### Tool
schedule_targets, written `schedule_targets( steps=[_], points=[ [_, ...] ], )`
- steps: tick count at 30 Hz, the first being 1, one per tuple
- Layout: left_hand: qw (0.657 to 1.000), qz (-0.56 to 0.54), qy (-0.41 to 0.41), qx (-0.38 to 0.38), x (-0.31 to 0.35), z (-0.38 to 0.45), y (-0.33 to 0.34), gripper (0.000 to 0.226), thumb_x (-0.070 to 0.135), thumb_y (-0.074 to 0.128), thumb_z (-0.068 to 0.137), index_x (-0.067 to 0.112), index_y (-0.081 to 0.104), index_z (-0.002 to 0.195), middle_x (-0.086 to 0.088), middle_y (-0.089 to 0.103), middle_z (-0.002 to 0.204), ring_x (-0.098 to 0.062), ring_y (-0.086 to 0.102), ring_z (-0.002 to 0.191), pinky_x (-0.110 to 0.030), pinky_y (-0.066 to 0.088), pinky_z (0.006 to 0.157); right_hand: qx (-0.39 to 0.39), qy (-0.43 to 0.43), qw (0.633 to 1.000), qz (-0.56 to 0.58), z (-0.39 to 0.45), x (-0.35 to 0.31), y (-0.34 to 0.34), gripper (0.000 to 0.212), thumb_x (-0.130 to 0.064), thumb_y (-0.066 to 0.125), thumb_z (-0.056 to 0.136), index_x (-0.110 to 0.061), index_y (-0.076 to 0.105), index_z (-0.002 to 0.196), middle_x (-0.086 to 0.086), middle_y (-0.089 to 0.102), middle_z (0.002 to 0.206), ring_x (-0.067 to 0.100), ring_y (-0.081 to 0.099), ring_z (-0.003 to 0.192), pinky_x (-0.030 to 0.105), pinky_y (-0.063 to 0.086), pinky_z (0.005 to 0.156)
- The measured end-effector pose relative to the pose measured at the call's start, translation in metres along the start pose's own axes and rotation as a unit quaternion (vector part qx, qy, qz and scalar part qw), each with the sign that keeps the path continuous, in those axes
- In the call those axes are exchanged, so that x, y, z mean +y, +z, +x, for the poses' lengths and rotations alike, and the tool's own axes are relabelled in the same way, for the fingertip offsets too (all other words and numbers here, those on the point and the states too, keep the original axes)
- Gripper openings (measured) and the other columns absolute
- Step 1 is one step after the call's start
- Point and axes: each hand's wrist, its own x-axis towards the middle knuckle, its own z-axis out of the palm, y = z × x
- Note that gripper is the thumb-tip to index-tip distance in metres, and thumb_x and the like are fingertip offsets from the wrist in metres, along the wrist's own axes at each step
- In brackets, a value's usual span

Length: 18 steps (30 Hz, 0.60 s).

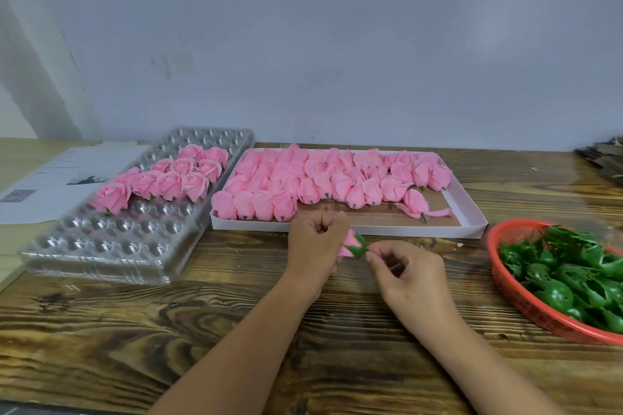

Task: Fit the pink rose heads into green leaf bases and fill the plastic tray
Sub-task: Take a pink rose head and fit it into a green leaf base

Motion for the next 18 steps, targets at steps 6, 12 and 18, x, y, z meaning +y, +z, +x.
schedule_targets(
  steps=[6,12,18],
  points=[
    [1.0,0.003,0.019,-0.004,-0.0043,0.0011,0.0022,0.046,0.015,0.064,0.098,0.025,0.066,0.053,-0.026,0.063,0.067,-0.009,0.046,0.038,-0.02,0.032,0.033,0.005,-0.004,1.0,-0.001,0.0002,-0.0006,-0.0008,0.031,-0.011,0.075,0.084,-0.039,0.065,0.076,-0.024,0.064,0.07,-0.007,0.062,0.078,0.001,0.042,0.067],
    [1.0,0.003,0.018,-0.006,-0.0076,0.0023,0.0022,0.048,0.013,0.064,0.097,0.025,0.064,0.051,-0.029,0.061,0.065,-0.009,0.043,0.037,-0.018,0.031,0.034,0.011,-0.027,0.999,-0.017,-0.0012,-0.0001,-0.0002,0.027,-0.005,0.075,0.082,-0.031,0.069,0.079,-0.025,0.062,0.071,-0.008,0.062,0.077,-0.001,0.04,0.067],
    [1.0,0.017,0.011,-0.004,-0.0068,0.0031,0.0018,0.045,0.011,0.064,0.095,0.022,0.063,0.052,-0.033,0.059,0.068,-0.009,0.043,0.038,-0.019,0.031,0.034,0.001,-0.032,0.999,-0.04,0.0004,-0.0028,-0.0009,0.016,-0.006,0.074,0.083,-0.021,0.074,0.082,-0.028,0.059,0.072,-0.011,0.06,0.077,-0.002,0.039,0.066]
  ],
)
